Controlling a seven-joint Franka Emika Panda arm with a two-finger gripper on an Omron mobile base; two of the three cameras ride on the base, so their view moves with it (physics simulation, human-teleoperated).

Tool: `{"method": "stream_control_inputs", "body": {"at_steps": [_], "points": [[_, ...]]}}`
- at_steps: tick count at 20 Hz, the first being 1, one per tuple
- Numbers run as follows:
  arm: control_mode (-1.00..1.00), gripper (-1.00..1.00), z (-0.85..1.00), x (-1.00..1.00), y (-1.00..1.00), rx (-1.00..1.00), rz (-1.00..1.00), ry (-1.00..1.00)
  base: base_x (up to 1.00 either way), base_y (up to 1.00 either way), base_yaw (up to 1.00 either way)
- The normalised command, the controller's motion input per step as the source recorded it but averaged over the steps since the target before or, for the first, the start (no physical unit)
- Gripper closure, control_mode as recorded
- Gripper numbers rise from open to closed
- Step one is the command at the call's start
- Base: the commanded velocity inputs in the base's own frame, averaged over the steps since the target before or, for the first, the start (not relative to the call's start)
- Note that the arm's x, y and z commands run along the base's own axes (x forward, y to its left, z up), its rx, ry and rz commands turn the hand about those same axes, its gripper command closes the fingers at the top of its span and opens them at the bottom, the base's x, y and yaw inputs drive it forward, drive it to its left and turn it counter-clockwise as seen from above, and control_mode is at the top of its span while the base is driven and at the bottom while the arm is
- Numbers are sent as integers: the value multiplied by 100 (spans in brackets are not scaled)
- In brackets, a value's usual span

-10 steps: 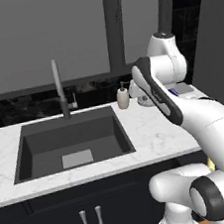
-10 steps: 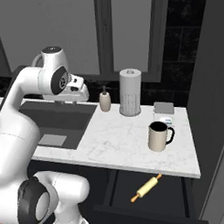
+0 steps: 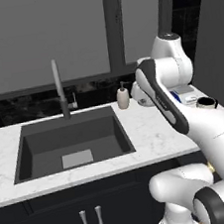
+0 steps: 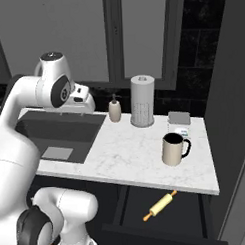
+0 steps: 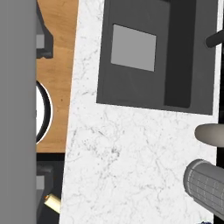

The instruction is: Pick the rolling pin from the drawer and place it on the counter.

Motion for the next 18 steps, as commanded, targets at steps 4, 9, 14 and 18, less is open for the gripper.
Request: {"method": "stream_control_inputs", "body": {"at_steps": [4, 9, 14, 18], "points": [[-100, -100, 0, -13, 0, 0, 0, -3, 0, 0, 0], [-100, -100, 0, 0, 0, 0, 0, 0, 0, 0, 0], [100, -100, 0, -8, 0, 0, 0, -1, -51, 4, 6], [100, -100, 0, 0, 0, 0, 0, 0, -42, 11, 8]]}}
